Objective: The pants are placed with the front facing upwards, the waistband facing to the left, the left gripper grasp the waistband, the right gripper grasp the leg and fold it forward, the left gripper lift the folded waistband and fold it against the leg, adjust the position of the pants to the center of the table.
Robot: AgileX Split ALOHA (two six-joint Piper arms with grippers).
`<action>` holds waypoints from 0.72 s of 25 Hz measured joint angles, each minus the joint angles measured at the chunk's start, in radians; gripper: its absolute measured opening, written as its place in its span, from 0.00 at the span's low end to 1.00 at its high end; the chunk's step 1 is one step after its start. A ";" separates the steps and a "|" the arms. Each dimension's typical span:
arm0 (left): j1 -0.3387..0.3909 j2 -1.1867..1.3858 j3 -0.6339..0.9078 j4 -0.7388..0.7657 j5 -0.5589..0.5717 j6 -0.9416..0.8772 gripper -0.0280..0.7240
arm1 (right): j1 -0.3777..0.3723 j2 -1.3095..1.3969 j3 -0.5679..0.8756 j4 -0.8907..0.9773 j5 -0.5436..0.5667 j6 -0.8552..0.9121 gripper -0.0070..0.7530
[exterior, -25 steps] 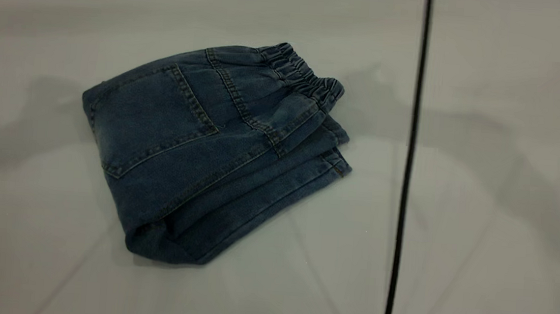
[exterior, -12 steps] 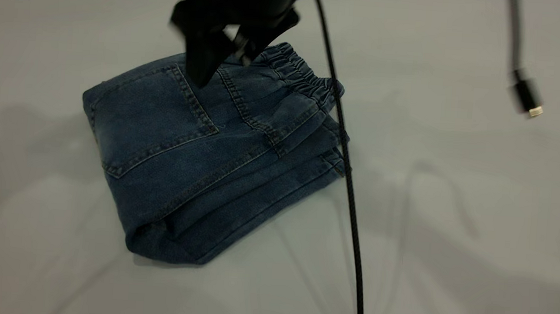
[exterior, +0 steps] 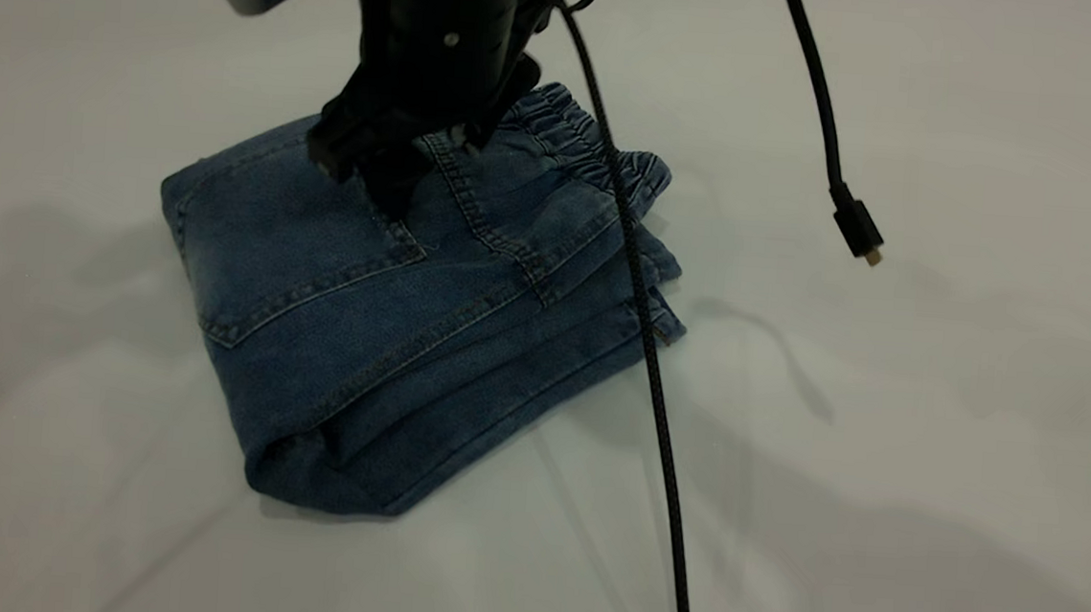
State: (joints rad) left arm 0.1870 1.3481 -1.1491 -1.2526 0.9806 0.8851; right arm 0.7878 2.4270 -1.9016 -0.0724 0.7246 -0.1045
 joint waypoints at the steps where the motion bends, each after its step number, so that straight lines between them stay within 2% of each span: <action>1: 0.000 0.000 0.000 0.000 0.002 0.000 0.56 | 0.000 0.016 -0.013 -0.004 0.001 0.000 0.63; 8: 0.000 0.000 0.000 -0.003 0.014 0.000 0.56 | 0.000 0.082 -0.021 -0.028 0.034 0.070 0.63; 18: 0.000 0.000 0.000 -0.041 0.037 0.000 0.56 | -0.036 0.083 -0.021 -0.123 0.228 0.378 0.63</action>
State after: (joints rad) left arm 0.1870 1.3481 -1.1491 -1.2934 1.0172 0.8851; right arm 0.7520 2.5103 -1.9231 -0.1950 0.9523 0.2734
